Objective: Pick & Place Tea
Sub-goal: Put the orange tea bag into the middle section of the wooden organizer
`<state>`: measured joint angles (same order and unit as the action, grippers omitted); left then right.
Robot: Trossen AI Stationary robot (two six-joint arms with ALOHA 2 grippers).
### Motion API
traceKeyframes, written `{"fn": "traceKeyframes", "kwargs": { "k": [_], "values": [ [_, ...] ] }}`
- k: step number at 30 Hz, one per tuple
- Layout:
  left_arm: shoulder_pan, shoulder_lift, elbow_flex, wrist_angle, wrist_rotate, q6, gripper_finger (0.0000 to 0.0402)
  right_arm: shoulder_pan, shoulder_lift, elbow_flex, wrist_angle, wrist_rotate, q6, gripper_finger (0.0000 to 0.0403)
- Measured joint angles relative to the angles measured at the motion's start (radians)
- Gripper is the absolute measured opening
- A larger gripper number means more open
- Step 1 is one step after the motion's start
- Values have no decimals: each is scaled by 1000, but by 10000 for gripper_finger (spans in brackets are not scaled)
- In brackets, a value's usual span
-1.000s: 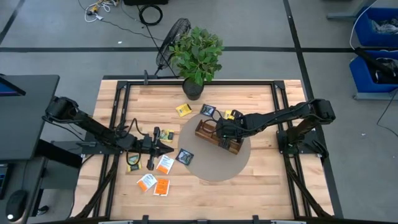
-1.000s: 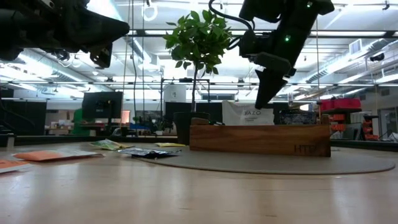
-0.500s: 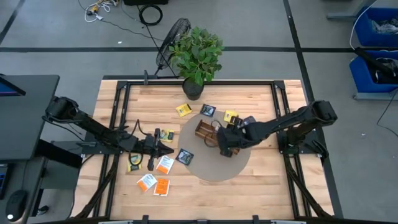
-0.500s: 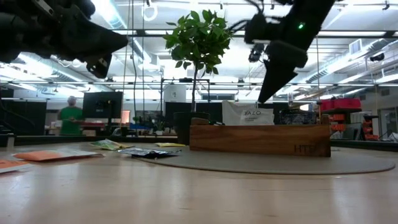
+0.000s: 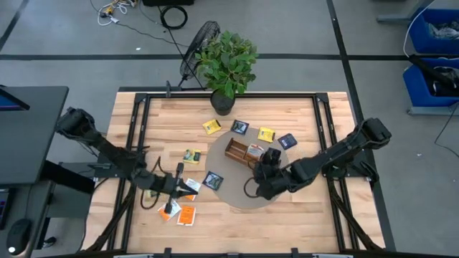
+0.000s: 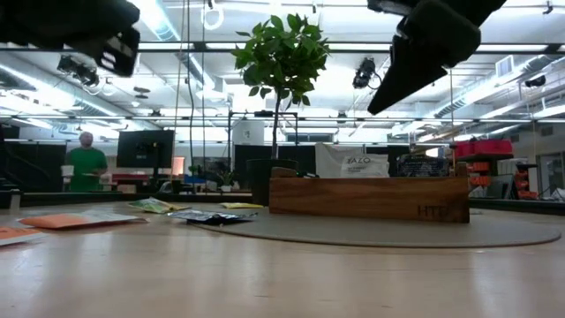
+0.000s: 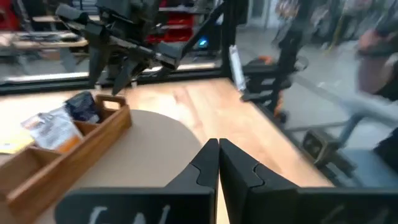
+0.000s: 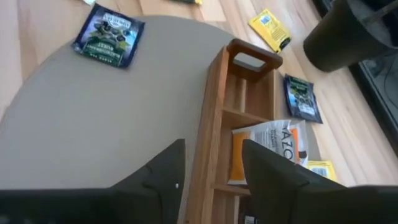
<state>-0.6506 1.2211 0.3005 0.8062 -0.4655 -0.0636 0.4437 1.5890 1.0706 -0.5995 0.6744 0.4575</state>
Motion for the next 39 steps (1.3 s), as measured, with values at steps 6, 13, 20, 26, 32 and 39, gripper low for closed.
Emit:
{"fn": "traceKeyframes", "kwargs": {
  "k": [6, 13, 20, 26, 32, 39],
  "values": [
    [-108, 66, 135, -211, -174, 46, 5, 53, 0, 0, 16, 46, 6, 160],
    [-207, 210, 262, -276, -209, -22, 5, 109, 0, 0, 32, 55, 40, 160],
    [-265, 372, 463, -559, -258, -142, 6, 143, 0, 0, 31, 113, 67, 160],
    [-302, 443, 607, -902, -259, -360, 3, 146, 0, 0, 28, 119, 85, 160],
    [-349, 501, 721, -1146, -202, -592, 5, 146, 0, 0, 31, 123, 84, 160],
    [-362, 568, 735, -1121, -169, -667, 38, 145, 0, 0, 34, 123, 104, 160]
  ]
}}
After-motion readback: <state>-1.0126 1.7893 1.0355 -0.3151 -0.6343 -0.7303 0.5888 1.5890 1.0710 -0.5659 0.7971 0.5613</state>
